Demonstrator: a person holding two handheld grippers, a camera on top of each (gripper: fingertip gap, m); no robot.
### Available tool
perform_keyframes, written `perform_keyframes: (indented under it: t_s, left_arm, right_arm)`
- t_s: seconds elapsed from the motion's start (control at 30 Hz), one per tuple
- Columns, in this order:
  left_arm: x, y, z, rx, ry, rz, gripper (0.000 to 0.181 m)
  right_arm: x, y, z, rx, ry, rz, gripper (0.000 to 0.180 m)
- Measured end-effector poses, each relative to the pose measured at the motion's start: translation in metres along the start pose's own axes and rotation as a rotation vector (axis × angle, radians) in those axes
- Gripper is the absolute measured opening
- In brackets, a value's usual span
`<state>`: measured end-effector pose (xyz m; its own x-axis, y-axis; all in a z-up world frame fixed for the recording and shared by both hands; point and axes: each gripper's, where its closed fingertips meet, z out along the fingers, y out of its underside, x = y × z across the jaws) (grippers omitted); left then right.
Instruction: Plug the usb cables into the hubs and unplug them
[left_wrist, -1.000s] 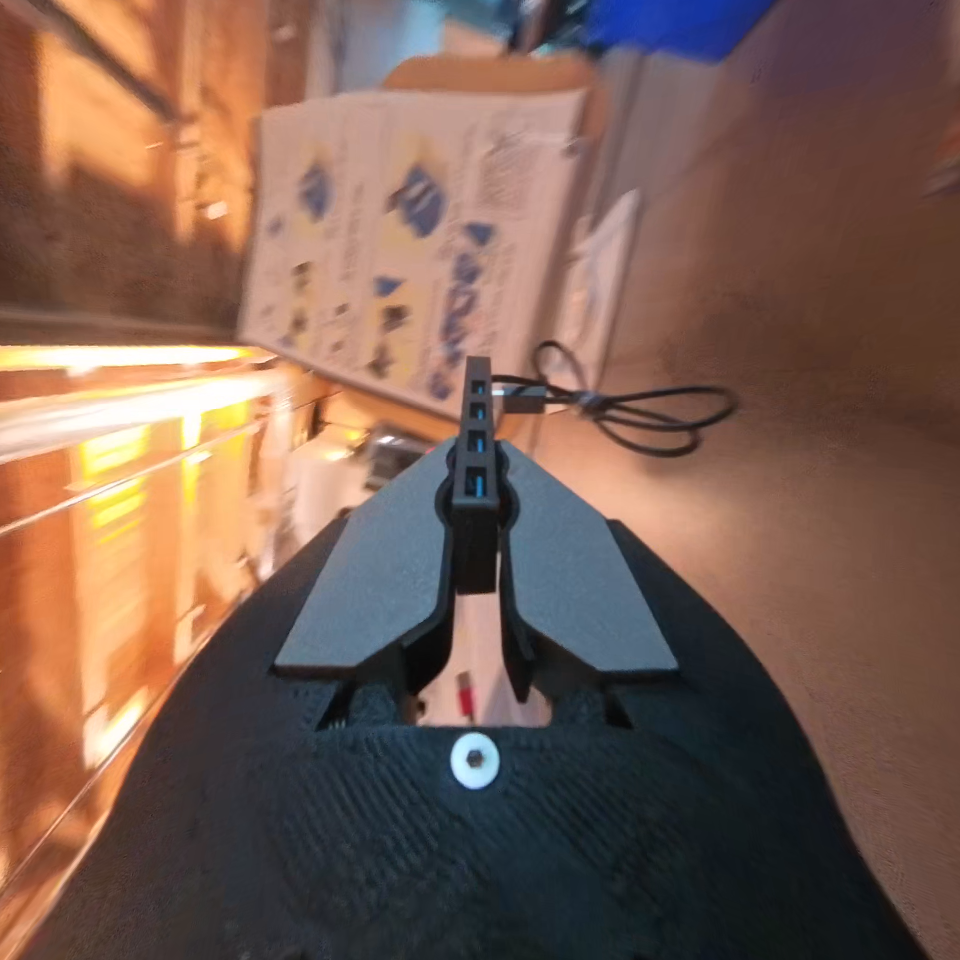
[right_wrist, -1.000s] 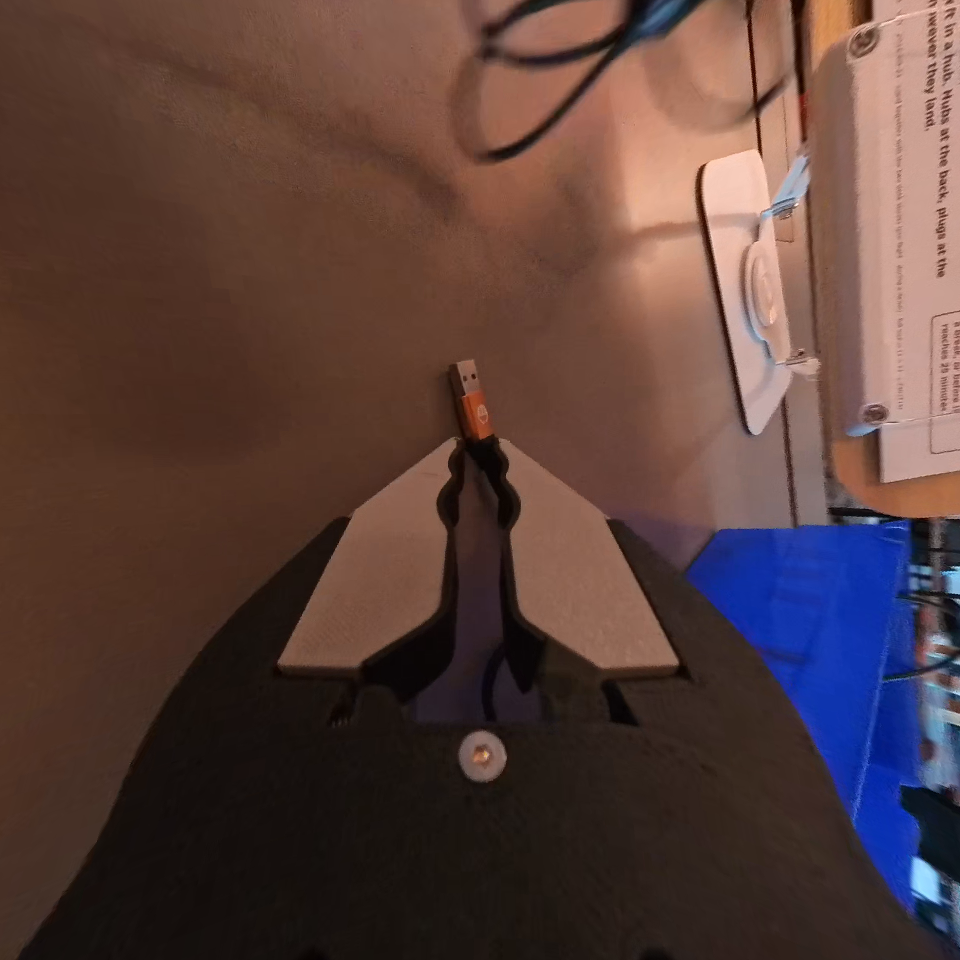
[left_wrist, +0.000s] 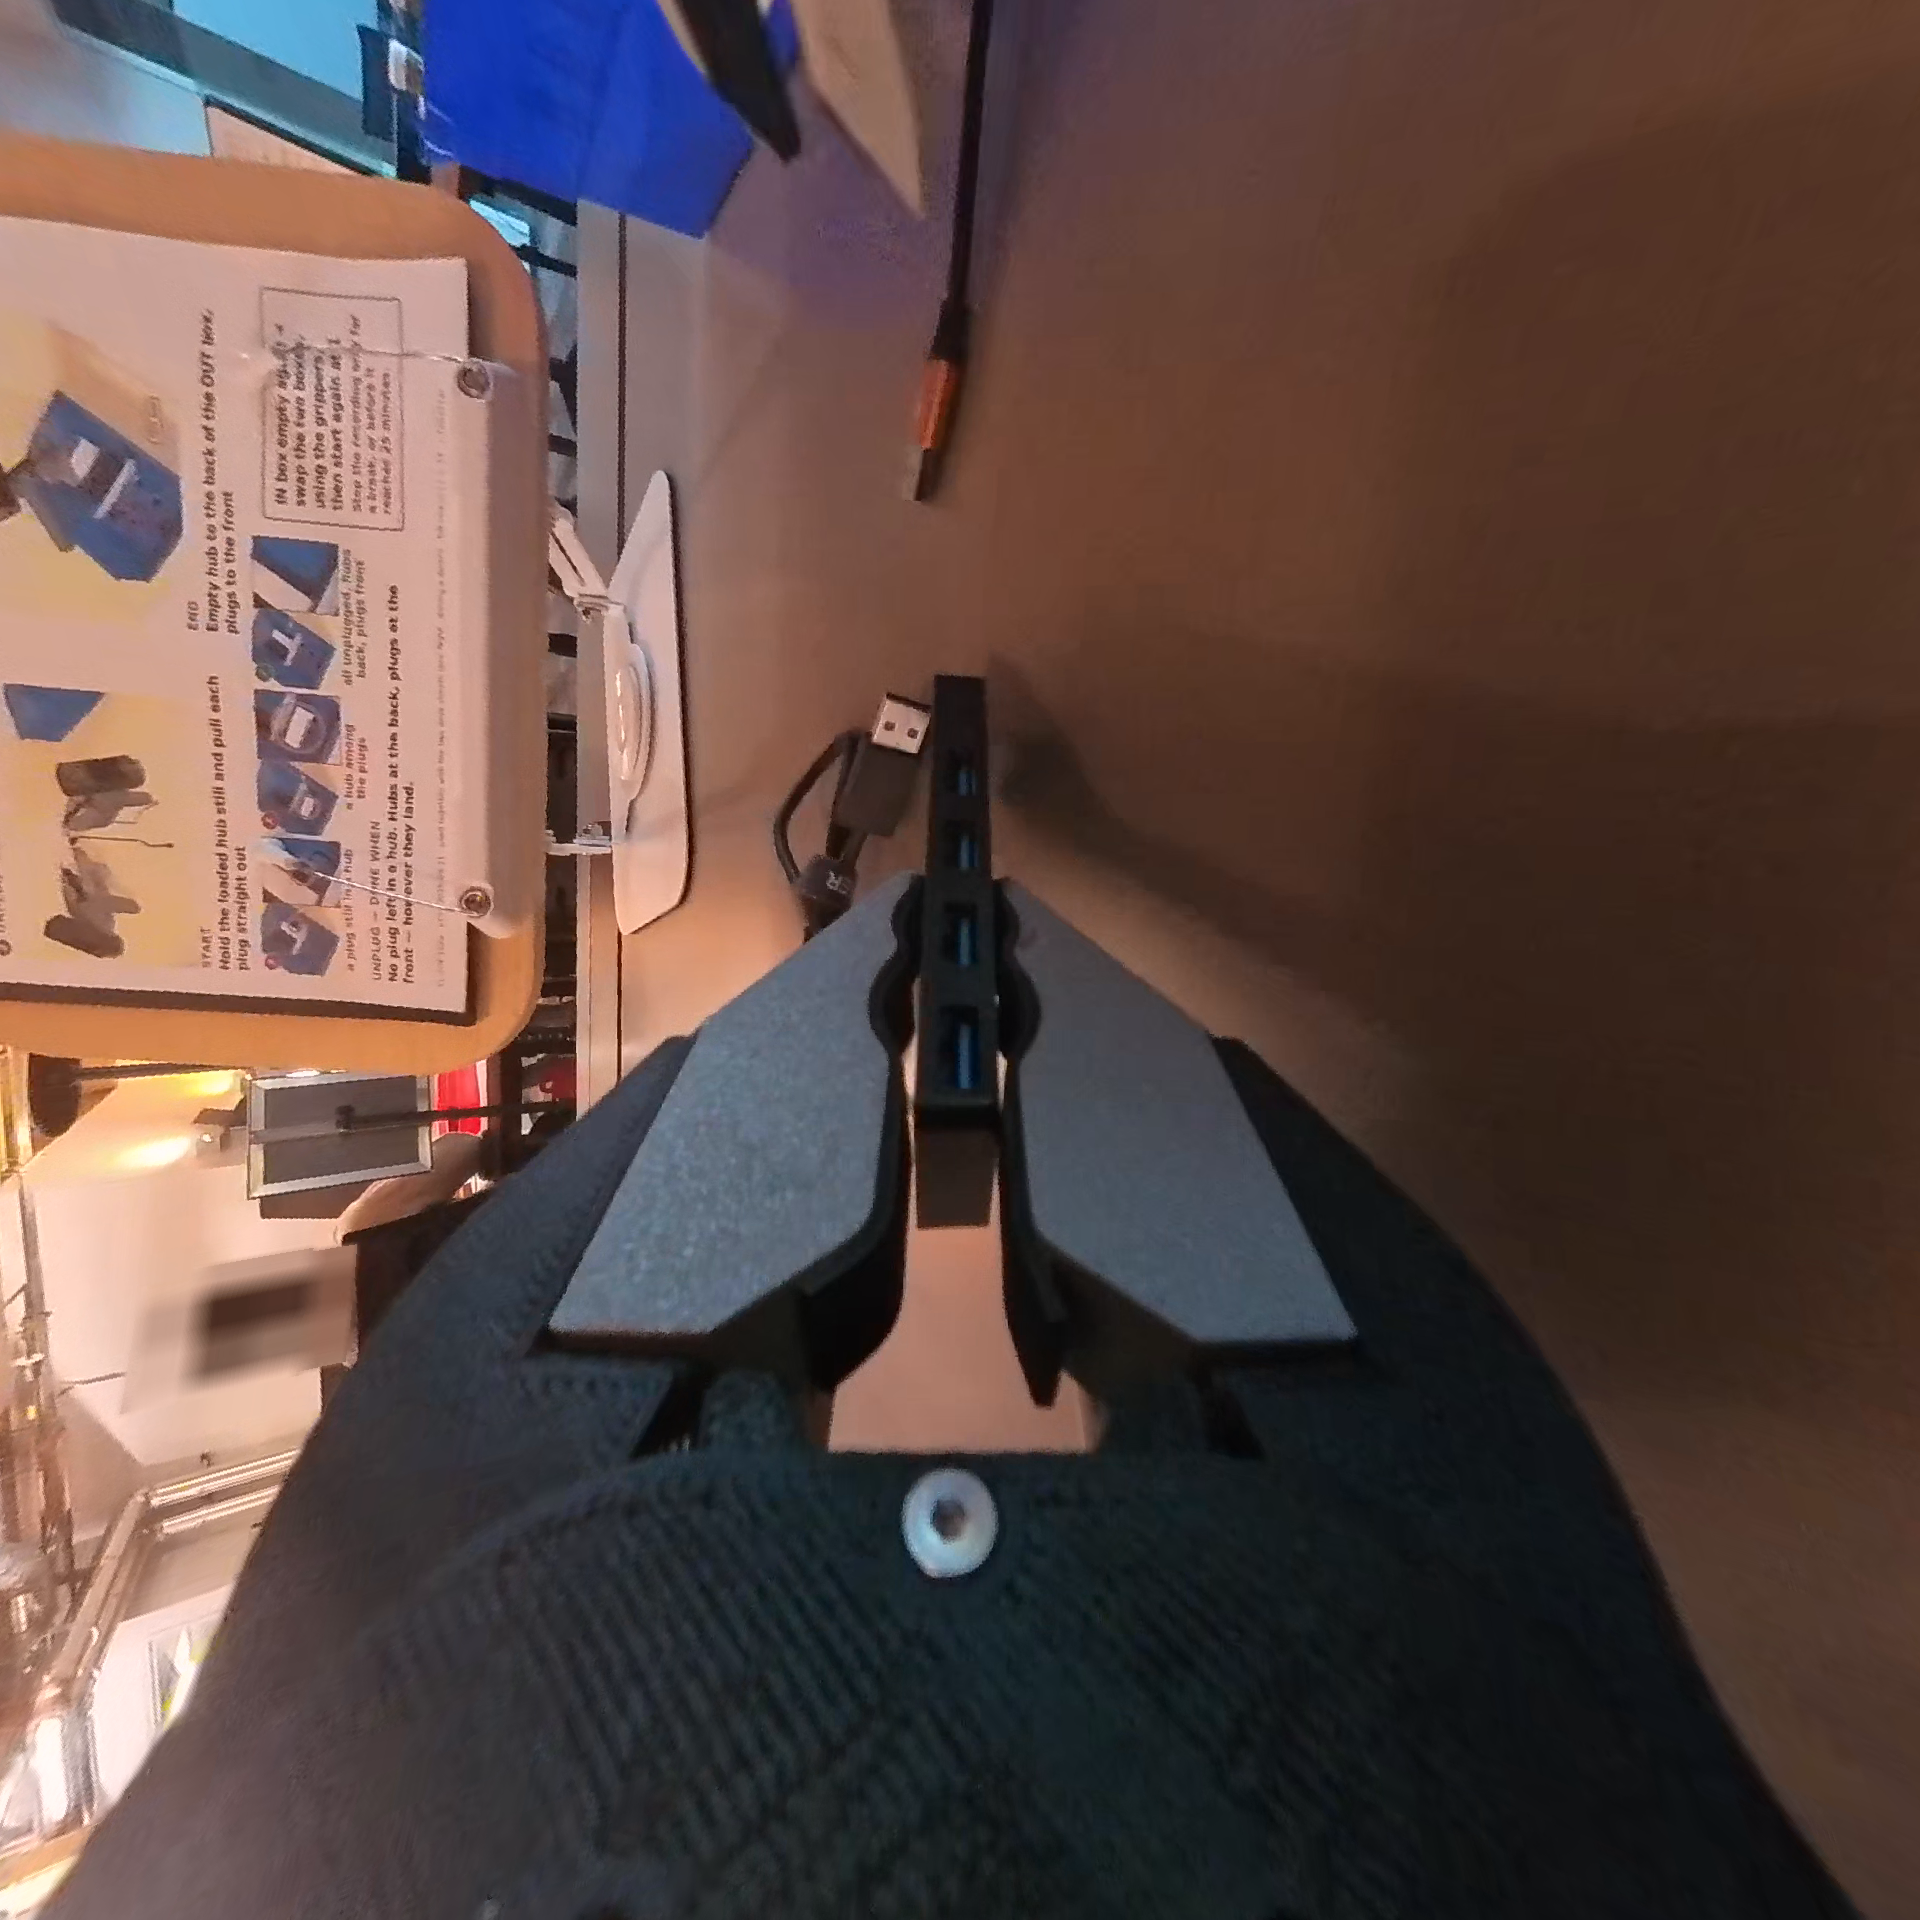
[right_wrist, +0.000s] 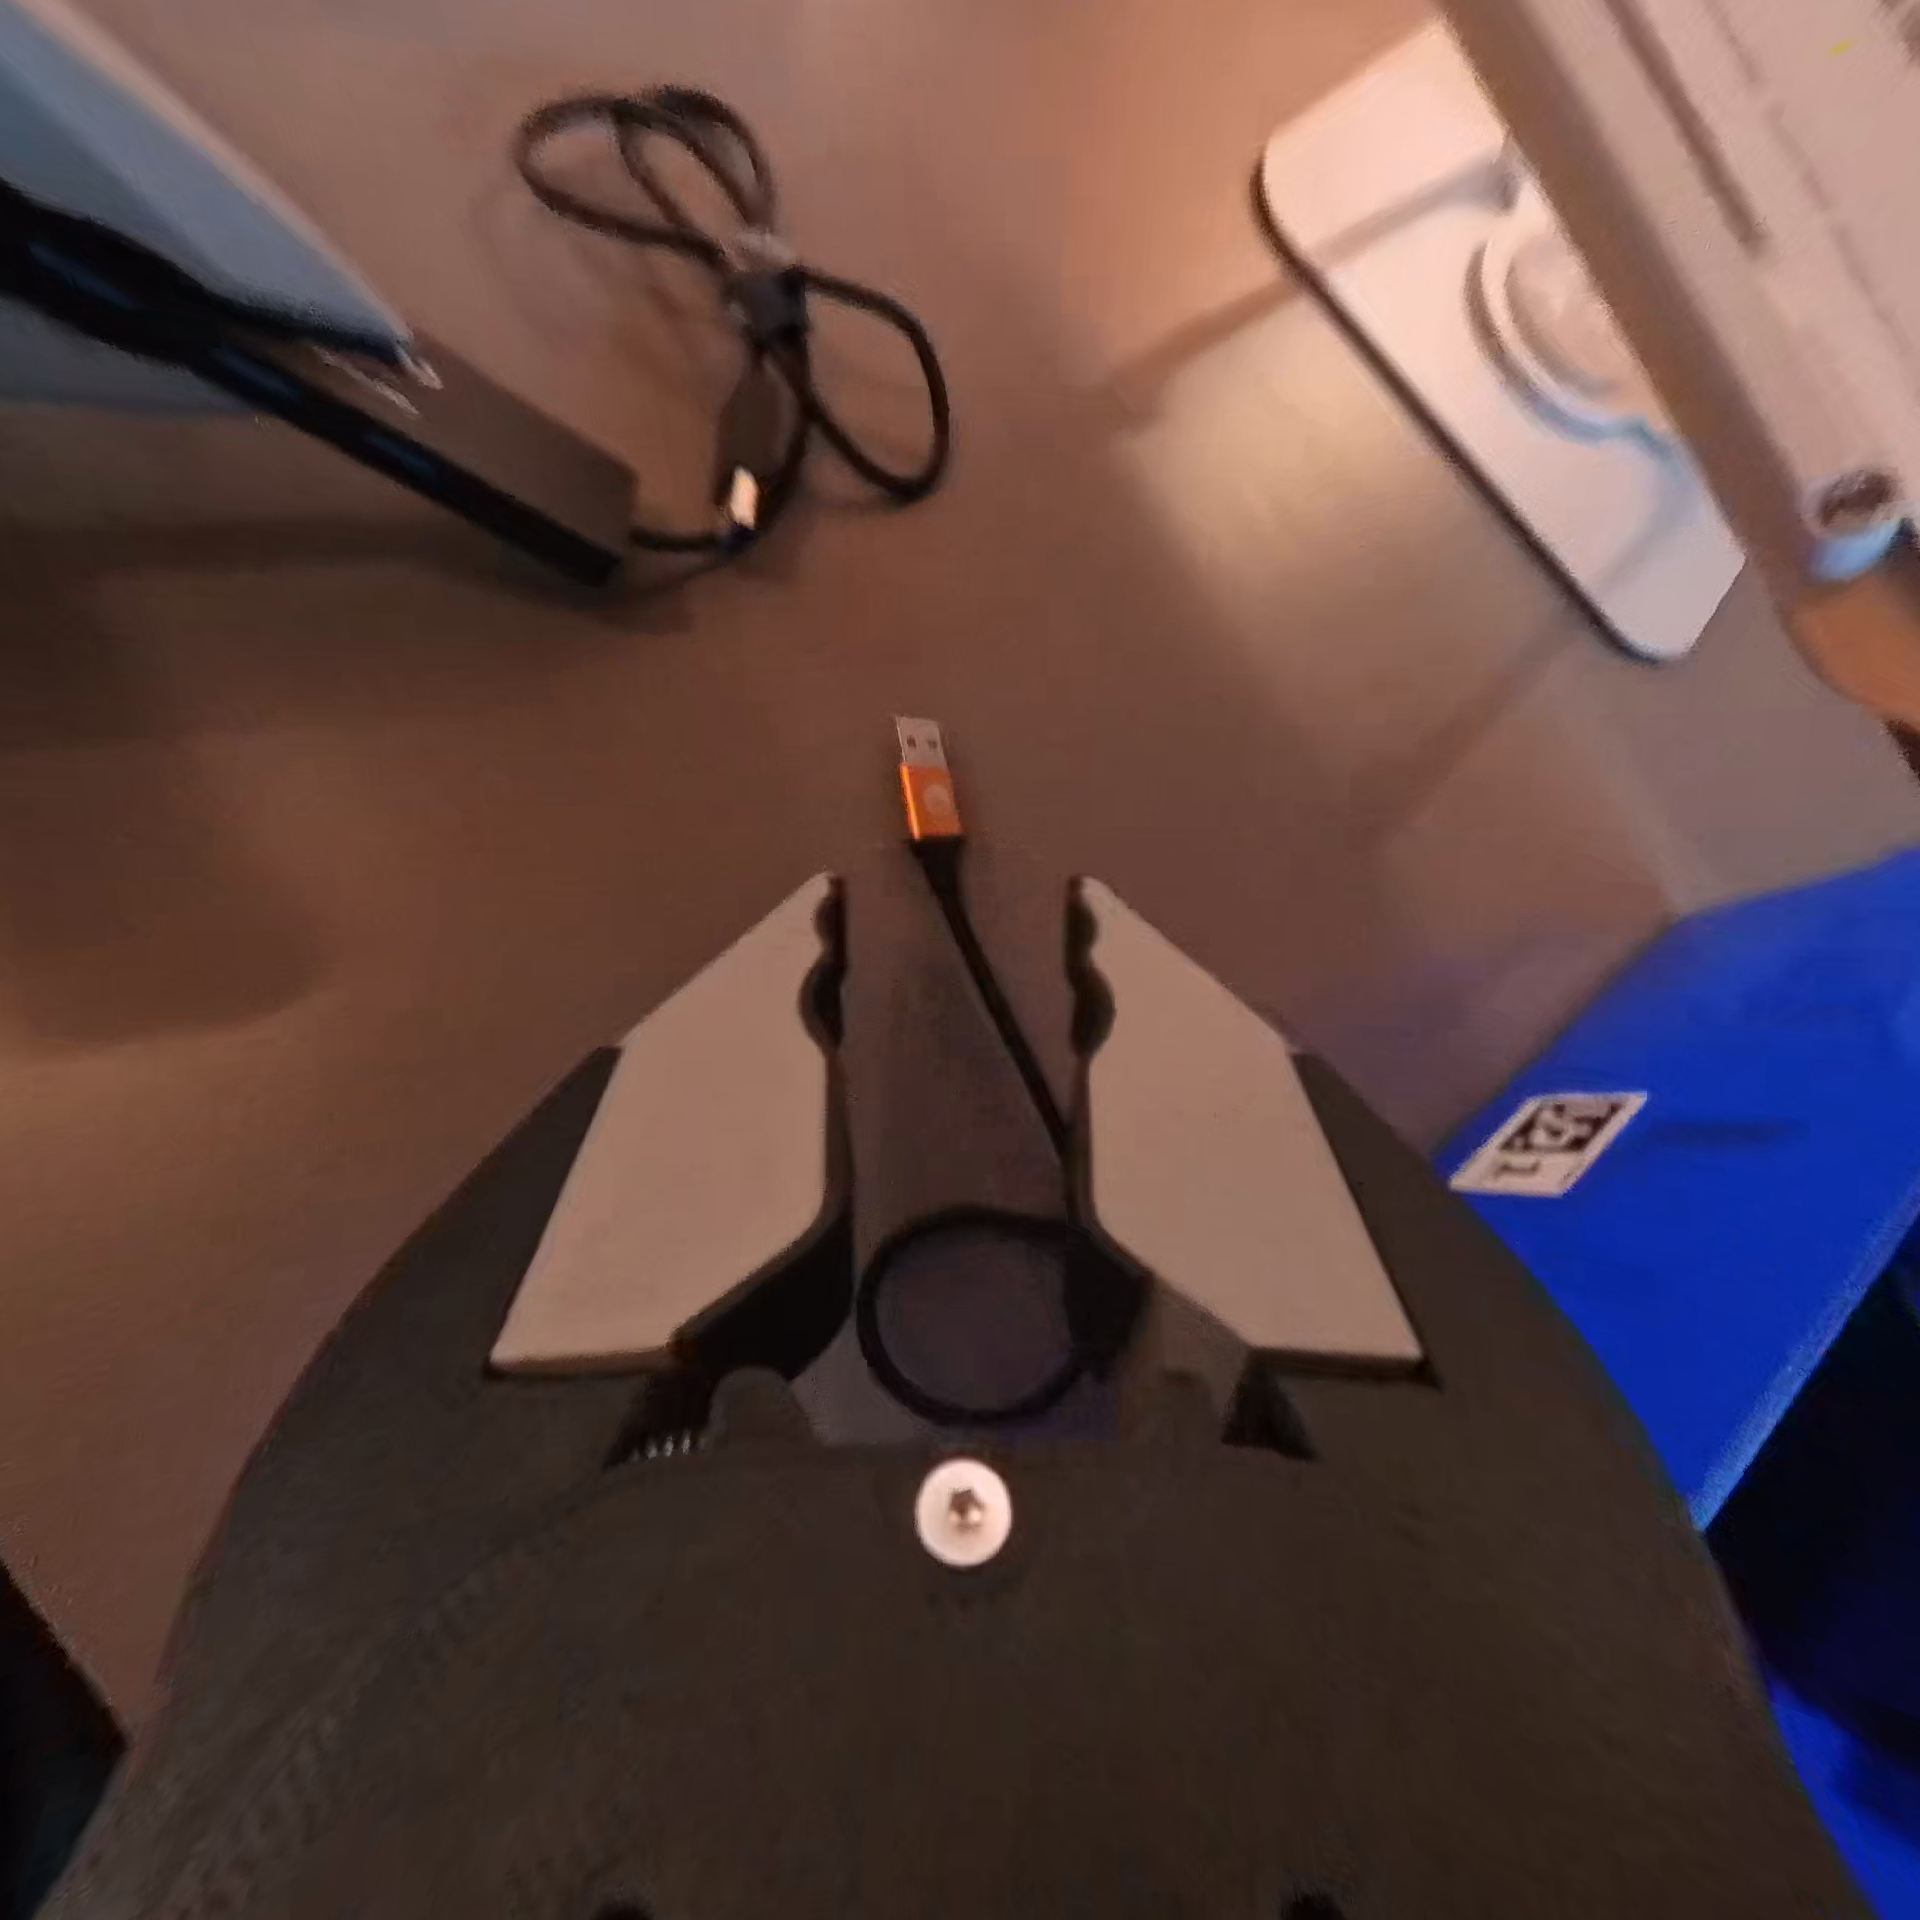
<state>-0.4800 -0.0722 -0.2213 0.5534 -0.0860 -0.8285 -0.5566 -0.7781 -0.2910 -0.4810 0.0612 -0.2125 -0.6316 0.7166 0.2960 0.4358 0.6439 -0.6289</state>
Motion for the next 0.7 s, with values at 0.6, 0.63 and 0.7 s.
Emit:
perform_keyframes:
  t_s: [0.6, 0.63, 0.7]
  left_arm:
    - [0.018, -0.012, -0.001, 0.085, 0.179, -0.196, 0.034]
    - [0.019, -0.014, -0.004, 0.098, 0.200, -0.207, 0.038]
    - [0.017, -0.013, -0.009, 0.098, 0.198, -0.189, 0.047]
  right_arm:
    - [-0.015, 0.003, 0.009, -0.012, -0.219, 0.149, 0.001]
    - [-0.015, 0.002, 0.003, 0.010, -0.228, 0.169, 0.001]
    - [-0.021, -0.003, -0.010, 0.062, -0.285, 0.200, 0.001]
